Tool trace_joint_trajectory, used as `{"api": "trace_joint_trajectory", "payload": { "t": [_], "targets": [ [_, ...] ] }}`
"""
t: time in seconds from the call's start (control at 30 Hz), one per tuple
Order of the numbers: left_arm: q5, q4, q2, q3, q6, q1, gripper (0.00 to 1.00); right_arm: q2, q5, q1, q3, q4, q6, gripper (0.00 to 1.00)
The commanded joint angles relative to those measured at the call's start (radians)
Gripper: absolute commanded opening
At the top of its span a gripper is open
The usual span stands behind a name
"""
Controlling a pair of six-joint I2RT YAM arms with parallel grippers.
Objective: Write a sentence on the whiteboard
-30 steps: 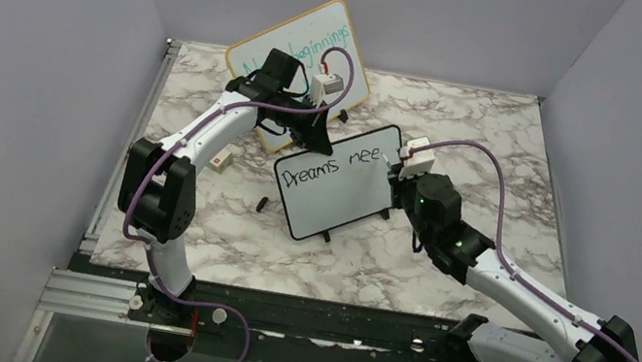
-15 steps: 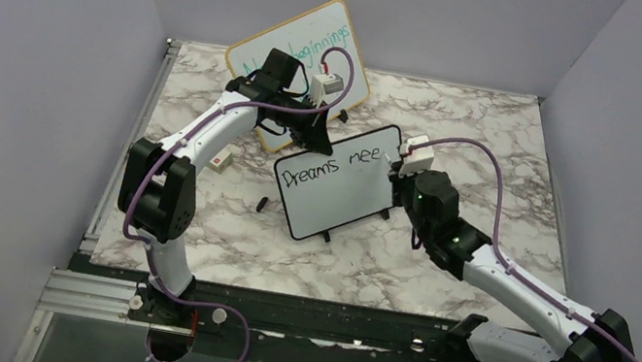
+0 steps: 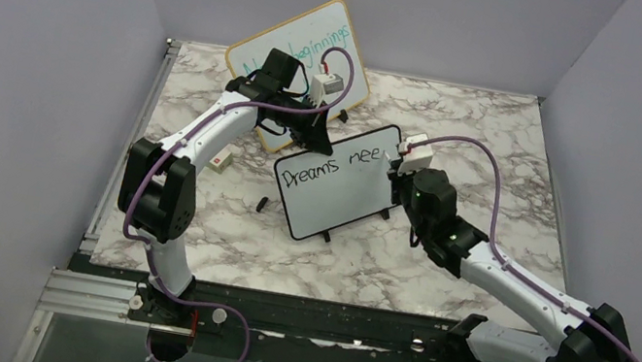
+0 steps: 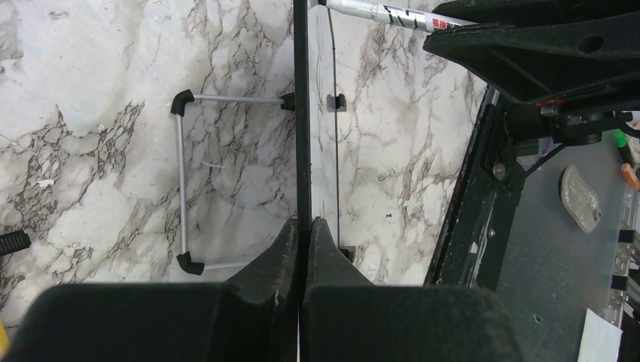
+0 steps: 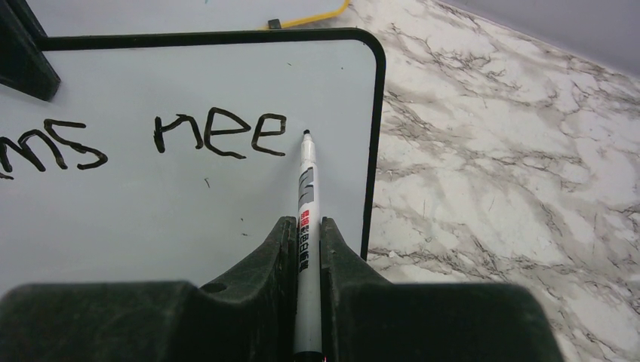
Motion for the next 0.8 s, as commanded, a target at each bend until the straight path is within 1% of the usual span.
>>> {"api": "trace_joint_trajectory", "payload": {
  "t": [0.0,0.47,0.77],
  "targets": [
    [-0.060,-0.044,0.024,-0.029,0.042,-0.002,0.00,0.007,0.033,-0.010,0.005,0.035,-0.007,0.00],
    [-0.054,-0.045,0.025,-0.029,0.043,-0.002,0.00,0.008,-0.014,-0.012,0.009,0.066,-0.013,0.00],
    [-0.056,-0.045,0.024,-0.027,0.041,-0.002,0.00,0.005,-0.077,-0.012,0.013,0.047,-0.017,0.00]
  ]
}}
